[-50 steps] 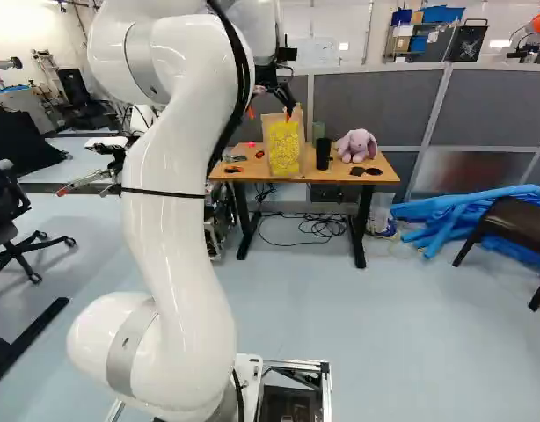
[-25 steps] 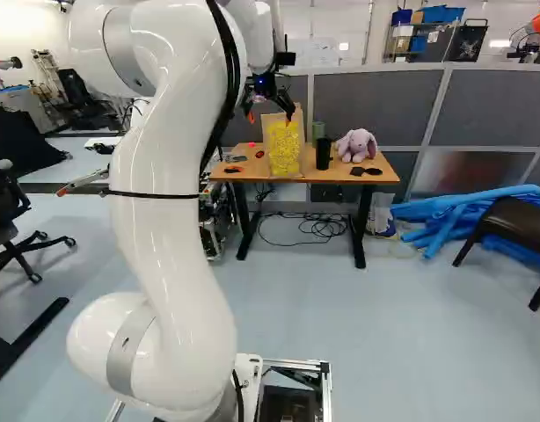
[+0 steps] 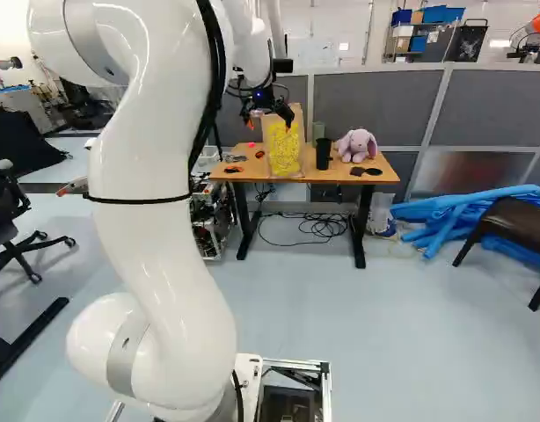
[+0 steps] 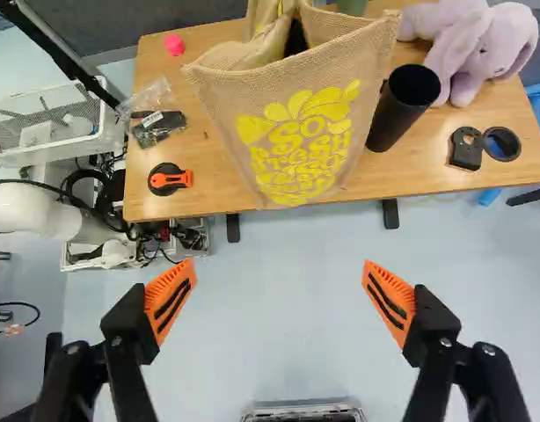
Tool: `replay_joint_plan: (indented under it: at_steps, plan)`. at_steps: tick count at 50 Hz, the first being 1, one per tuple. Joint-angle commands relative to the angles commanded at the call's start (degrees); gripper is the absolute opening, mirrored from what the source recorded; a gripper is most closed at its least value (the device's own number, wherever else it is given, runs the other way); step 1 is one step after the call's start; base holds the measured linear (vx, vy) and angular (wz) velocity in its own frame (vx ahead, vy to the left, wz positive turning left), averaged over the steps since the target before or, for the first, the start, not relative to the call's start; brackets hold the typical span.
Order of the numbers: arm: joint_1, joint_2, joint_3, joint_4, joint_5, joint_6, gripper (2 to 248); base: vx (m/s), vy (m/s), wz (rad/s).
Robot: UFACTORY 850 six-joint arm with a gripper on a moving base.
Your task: Pick up the bag on the ground and place it on the table
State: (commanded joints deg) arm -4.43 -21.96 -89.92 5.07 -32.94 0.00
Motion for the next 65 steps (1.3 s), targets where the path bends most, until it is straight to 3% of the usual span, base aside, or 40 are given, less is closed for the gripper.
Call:
replay_joint_plan:
  at_steps: [65]
  plan:
    - [2.5, 21.6, 48.4, -2.9, 47.3, 0.0, 247, 0.000, 0.000, 0.000]
